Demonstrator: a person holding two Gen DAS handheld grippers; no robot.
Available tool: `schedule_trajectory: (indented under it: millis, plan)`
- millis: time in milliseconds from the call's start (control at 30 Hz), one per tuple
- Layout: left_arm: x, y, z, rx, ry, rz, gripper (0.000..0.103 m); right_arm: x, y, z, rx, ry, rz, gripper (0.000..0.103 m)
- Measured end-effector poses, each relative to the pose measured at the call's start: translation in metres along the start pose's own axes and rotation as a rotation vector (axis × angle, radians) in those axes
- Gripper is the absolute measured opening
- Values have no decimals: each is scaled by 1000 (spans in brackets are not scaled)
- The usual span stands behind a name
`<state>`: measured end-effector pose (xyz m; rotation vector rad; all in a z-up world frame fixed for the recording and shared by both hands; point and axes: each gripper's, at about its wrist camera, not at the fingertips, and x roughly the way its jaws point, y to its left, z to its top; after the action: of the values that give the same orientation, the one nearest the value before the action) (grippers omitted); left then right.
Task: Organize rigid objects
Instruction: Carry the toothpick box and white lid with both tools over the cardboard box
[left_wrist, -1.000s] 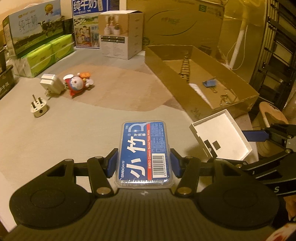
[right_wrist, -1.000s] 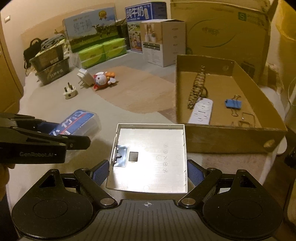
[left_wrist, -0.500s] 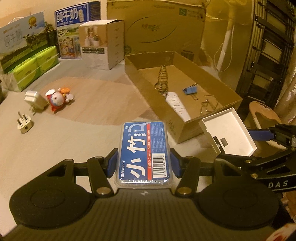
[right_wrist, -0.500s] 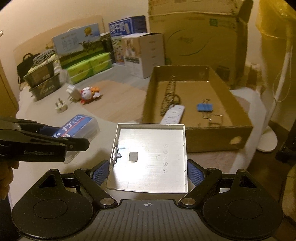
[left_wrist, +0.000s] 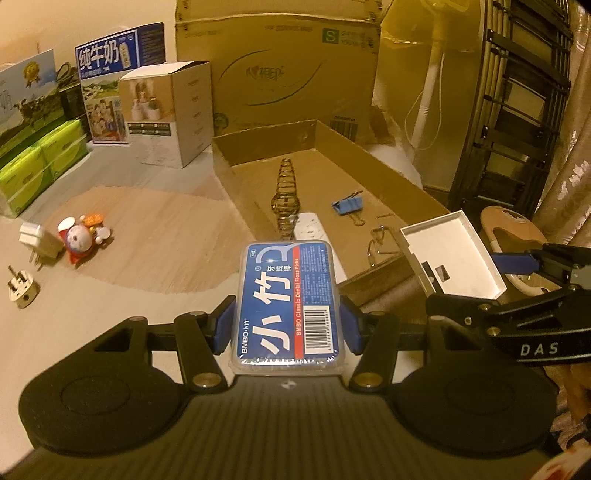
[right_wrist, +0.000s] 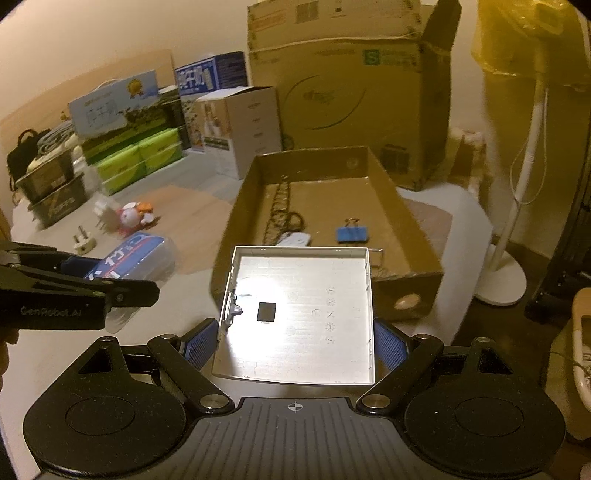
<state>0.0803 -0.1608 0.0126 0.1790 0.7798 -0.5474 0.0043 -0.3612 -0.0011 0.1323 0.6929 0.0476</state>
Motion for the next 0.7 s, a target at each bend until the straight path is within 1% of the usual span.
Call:
schedule_trajectory:
  millis: [400, 700]
  plan:
    - [17, -15, 22, 23, -6, -20, 54, 8, -23, 19, 1, -16, -29, 87]
    - [28, -15, 40, 31, -18, -24, 54, 18, -32, 33, -19, -18, -43, 87]
